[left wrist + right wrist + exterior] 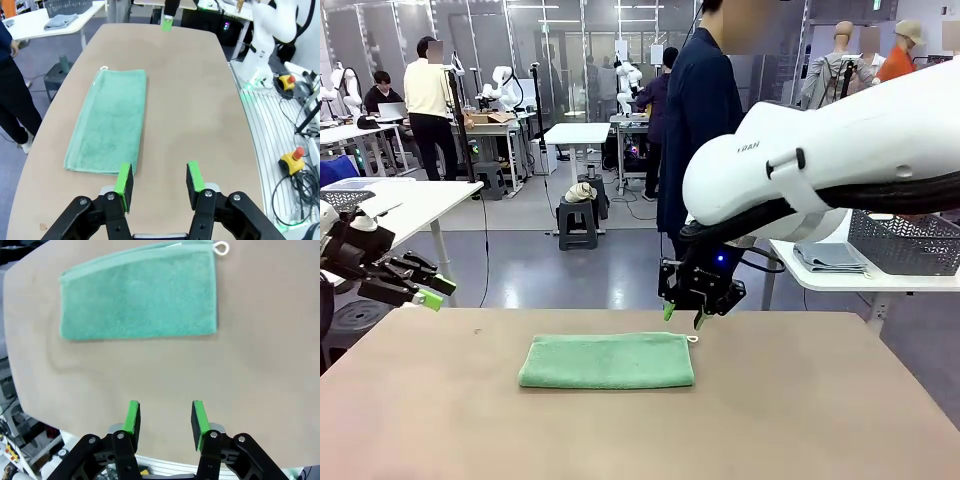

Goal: Fold the towels and place them in the basket.
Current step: When a person lays out a Towel with hook on the table, fold it in half twice.

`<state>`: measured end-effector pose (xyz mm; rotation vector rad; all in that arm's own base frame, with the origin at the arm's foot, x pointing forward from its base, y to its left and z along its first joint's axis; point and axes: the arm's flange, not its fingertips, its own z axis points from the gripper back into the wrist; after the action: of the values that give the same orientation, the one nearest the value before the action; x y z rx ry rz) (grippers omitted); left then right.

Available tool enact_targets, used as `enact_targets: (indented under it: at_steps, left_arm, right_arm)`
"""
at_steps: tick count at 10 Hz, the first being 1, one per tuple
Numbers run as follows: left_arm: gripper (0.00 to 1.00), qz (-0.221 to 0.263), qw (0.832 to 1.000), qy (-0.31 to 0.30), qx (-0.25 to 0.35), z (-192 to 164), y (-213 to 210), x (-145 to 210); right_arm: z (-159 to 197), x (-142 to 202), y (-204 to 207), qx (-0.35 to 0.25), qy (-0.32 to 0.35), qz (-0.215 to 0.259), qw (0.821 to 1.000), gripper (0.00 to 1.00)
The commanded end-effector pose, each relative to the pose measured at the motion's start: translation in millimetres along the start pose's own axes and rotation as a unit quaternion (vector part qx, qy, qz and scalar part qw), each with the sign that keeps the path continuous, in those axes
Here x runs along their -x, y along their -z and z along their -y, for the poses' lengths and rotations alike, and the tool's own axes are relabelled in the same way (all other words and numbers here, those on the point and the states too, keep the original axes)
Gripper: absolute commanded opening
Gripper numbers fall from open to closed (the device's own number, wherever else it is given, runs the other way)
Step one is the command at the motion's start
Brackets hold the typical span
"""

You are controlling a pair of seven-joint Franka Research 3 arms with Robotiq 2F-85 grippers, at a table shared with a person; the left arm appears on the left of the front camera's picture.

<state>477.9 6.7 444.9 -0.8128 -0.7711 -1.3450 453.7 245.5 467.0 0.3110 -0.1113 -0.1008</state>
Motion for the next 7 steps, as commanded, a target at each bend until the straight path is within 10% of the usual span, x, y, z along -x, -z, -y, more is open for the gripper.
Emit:
enact_targets:
  at_steps: [1, 7]
  left_arm:
    - [0.56, 0.005, 1.0, 0.004, 0.003, -0.6, -4.0, 0.0]
    - [0.56, 0.005, 1.0, 0.004, 0.003, -0.6, -4.0, 0.0]
  right_arm:
    - [-7.3, -22.3, 12.5, 0.025, 0.005, 0.014, 1.0, 0.53]
    - [5.0, -79.5, 90.7, 0.084, 0.009, 0.032, 0.996, 0.53]
